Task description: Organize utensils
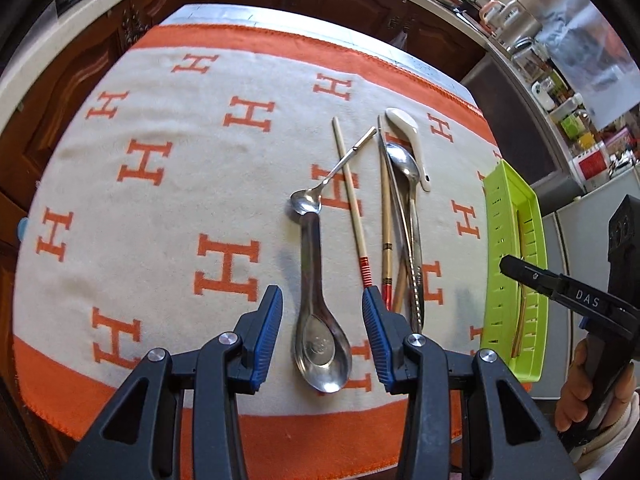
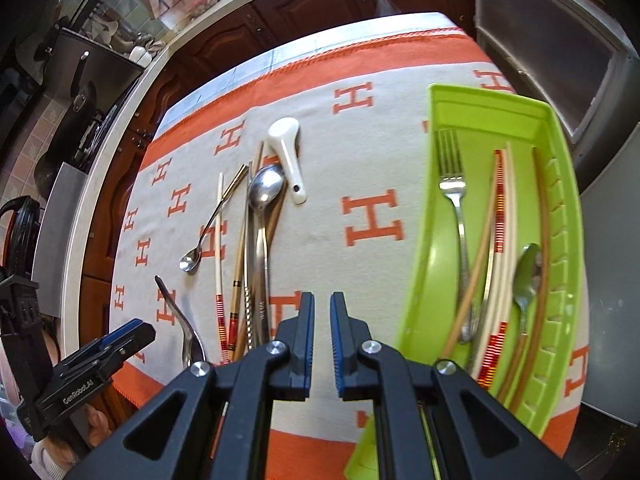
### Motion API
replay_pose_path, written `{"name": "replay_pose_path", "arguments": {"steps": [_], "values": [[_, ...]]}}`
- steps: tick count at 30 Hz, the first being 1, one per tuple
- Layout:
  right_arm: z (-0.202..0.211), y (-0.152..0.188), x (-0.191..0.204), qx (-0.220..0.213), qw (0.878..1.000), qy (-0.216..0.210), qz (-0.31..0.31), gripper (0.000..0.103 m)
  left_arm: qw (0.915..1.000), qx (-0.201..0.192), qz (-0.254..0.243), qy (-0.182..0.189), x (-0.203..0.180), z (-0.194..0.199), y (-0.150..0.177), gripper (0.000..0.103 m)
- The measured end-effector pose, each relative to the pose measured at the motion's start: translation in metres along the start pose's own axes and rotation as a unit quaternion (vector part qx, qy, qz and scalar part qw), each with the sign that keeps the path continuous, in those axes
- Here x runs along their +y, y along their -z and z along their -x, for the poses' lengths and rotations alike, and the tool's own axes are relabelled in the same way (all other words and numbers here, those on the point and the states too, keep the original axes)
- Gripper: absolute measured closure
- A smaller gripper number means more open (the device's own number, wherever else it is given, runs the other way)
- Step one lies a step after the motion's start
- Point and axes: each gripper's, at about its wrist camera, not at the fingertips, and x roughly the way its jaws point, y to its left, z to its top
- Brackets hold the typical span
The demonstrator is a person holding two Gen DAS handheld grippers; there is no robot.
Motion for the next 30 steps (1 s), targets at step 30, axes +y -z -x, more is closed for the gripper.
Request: {"name": "replay_pose_path", "arguments": {"steps": [30], "values": [[-0.088, -0.060, 0.037, 0.032, 0.997, -0.059, -0.024, 0.093, 0.9822, 0.038, -0.064, 0.173, 0.027, -0.071, -0.020, 0.091]]}}
